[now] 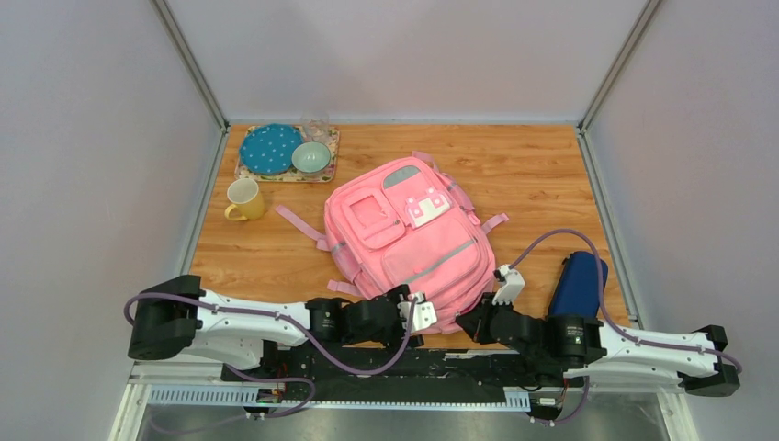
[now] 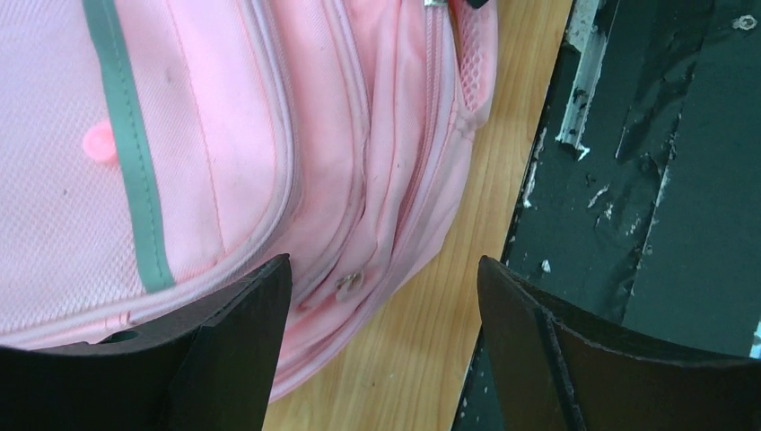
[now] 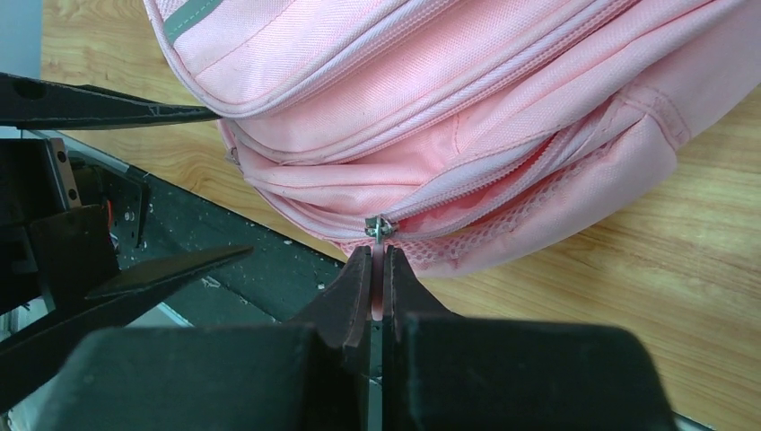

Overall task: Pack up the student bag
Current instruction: Zip the student bag at the center of the board.

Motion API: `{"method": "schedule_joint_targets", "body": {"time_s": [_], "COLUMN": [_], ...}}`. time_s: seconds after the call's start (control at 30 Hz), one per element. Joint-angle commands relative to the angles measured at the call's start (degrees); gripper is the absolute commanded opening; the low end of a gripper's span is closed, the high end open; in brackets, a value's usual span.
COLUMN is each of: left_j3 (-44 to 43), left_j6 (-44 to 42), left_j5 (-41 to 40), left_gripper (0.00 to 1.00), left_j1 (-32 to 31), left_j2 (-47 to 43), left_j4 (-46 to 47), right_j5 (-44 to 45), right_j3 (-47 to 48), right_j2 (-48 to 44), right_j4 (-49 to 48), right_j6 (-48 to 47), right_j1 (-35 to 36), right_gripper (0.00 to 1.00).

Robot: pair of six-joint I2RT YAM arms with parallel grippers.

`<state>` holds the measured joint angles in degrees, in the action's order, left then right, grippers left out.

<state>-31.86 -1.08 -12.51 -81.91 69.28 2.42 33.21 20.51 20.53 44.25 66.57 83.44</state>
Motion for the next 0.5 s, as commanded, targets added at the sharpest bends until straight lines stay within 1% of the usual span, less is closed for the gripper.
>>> {"method": "schedule_joint_targets", "body": {"time_s": [0.0,0.17,0.23,0.27,0.3,0.33,0.4,0.43,0.47], "left_j3": [-3.91,-7.16,-8.3,-9.27,-9.71,-10.15,-10.94,-11.38,-11.56], "left_j6": [-4.37,-4.02,-3.58,-3.32,-3.23,-3.14,-2.61,-2.35,-1.65], "left_j5": [1.26,2.84,3.28,3.28,3.37,3.11,2.15,1.1,0.48], "left_gripper": [0.83,0.83,0.8,0.71,0.65,0.51,0.37,0.16,0.07], "left_j1": [-1.23,-2.11,-2.38,-2.29,-2.29,-2.29,-2.29,-2.29,-2.29], "left_j2": [4.19,10.17,12.62,13.51,14.3,15.87,17.2,18.43,18.87], "left_j4": [7.87,9.45,9.1,8.84,8.31,8.05,7.17,6.64,6.03], "right_j5": [3.0,2.38,2.12,2.21,1.95,1.86,1.68,1.77,1.77], "right_j3": [1.37,1.64,1.55,1.46,1.37,1.29,1.2,1.2,1.2], "right_j2": [0.9,2.23,2.4,2.4,2.32,2.14,1.88,1.79,1.53], "right_j4": [-0.48,-1.97,-2.24,-2.24,-2.24,-2.24,-2.24,-2.24,-1.98], "right_j6": [-0.12,-1.35,-1.44,-1.44,-1.44,-1.35,-1.35,-1.35,-1.26], "right_j1": [0.06,0.14,0.06,0.06,-0.03,0.06,0.06,0.06,0.06], "right_gripper": [0.0,0.0,0.0,0.0,0.0,0.0,0.0,0.0,0.0]}}
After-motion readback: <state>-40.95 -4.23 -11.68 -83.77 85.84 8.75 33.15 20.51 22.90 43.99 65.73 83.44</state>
